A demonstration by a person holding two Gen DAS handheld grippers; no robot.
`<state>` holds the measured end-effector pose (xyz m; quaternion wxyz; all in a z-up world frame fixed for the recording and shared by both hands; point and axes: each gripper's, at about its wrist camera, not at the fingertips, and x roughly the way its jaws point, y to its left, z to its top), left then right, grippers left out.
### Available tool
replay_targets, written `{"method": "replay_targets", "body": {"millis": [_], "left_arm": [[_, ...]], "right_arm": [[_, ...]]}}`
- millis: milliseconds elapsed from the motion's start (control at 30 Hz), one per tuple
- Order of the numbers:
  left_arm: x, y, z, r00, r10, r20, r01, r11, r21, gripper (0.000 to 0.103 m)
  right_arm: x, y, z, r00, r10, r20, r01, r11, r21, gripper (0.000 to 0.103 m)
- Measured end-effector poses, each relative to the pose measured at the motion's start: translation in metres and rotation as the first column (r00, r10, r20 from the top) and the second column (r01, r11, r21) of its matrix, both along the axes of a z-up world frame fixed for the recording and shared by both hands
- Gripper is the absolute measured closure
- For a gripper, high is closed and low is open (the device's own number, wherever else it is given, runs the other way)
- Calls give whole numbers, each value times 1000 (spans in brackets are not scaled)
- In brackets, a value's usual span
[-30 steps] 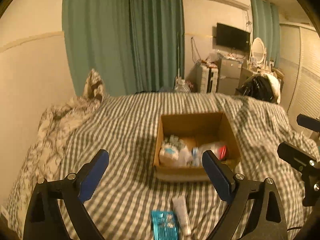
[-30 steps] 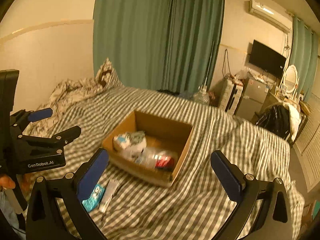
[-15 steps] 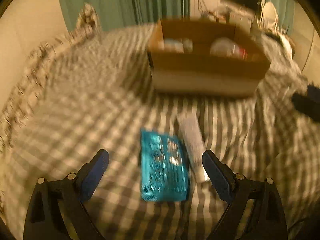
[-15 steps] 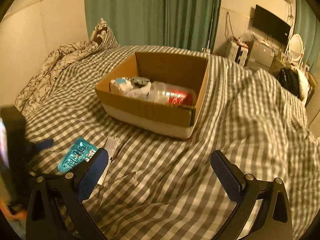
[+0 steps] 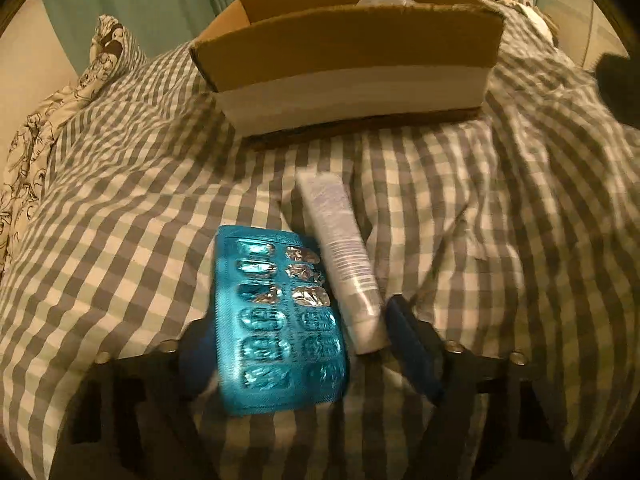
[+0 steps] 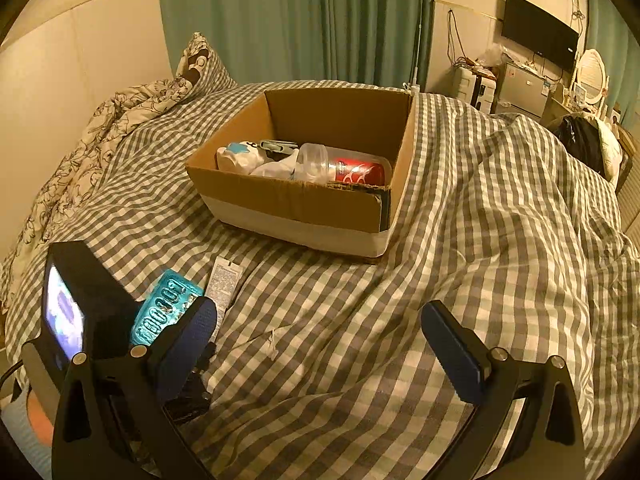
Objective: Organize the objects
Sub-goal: 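Grasp the white packet with the left gripper while the right grasps the toothpaste tube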
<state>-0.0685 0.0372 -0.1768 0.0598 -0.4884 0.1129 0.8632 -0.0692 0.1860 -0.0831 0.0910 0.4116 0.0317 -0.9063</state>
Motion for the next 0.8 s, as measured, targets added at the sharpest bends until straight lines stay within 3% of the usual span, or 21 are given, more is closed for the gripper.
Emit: {"method": "replay_targets", "body": {"millis": [33,100,167,267,400,633,800], "left_arm": [[3,-1,5,1000,-2,-11,3,1000,16,42],[8,-4,10,999,-39,24,36,993,109,88],[11,-4,11,999,-36,39,30,991,133,90],[20,-1,13,999,-49,22,47,994,101,94],[27,-6,23,999,-40,-2,40,990,135,96],[26,-28,60,996,7,-94,10,984,177,96],[21,-49,85,985,54,-165,-27,986,162,96]], "right_arm": [[0,0,0,1000,0,-1,0,1000,0,1],[1,-1,0,1000,-2,-1,2,1000,2,1],[2,-1,0,1000,-3,1,3,1000,6,1],[4,-3,0,1000,-1,2,1,1000,13,1],[6,-7,0,1000,1,4,-1,1000,26,1],[12,-20,0,1000,15,4,-15,999,47,1],[11,-35,-1,999,39,8,-39,997,64,1]]}}
